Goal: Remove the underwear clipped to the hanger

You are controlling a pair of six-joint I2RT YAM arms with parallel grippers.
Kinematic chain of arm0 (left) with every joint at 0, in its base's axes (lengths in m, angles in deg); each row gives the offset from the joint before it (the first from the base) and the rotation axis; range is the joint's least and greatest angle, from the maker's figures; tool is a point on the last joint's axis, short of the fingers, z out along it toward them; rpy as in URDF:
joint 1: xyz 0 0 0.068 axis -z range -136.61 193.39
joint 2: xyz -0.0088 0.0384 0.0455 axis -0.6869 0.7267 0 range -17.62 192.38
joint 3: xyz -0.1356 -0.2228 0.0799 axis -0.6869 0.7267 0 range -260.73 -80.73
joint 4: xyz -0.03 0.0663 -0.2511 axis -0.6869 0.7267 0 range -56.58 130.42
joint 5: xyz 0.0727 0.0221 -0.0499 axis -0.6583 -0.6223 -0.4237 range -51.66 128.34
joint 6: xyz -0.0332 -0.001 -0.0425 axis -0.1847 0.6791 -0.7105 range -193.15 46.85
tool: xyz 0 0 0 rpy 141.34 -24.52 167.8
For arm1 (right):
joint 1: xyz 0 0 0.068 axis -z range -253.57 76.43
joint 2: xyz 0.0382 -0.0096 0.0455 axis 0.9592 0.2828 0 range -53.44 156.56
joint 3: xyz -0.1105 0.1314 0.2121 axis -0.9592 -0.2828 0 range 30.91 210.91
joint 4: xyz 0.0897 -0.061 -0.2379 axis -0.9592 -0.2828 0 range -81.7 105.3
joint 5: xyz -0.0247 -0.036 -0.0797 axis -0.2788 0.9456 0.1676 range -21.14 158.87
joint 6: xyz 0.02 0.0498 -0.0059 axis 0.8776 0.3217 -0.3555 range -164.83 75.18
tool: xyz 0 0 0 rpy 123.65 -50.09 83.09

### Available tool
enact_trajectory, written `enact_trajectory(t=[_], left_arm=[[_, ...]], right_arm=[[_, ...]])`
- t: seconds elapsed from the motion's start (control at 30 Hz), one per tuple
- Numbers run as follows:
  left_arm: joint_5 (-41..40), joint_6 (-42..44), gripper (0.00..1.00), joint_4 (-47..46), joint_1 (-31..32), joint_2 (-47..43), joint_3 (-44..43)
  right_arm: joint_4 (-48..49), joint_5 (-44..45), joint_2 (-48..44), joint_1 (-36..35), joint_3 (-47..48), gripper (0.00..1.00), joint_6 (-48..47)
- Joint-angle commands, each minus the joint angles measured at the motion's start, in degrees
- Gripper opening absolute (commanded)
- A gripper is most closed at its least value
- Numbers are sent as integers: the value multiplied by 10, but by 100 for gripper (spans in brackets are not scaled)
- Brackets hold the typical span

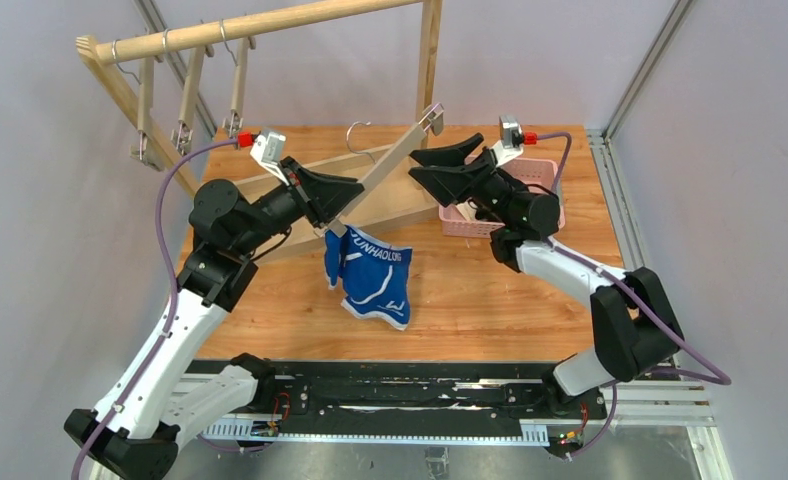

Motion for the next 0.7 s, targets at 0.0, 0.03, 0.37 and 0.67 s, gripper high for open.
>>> enact_trajectory(t=[0.0, 0.03, 0.37, 0.67], left_arm=[[5, -18, 0, -72, 10, 5, 1], [5, -19, 0, -76, 11, 5, 2], [17, -52, 0, -132, 17, 6, 22], [12, -61, 0, -159, 35, 34, 26]], right_arm=[[39, 5, 23, -19, 44, 61, 11], [39, 7, 28, -21, 51, 61, 12], [43, 11, 60, -33, 90, 61, 12], [43, -1, 69, -36, 114, 55, 27]])
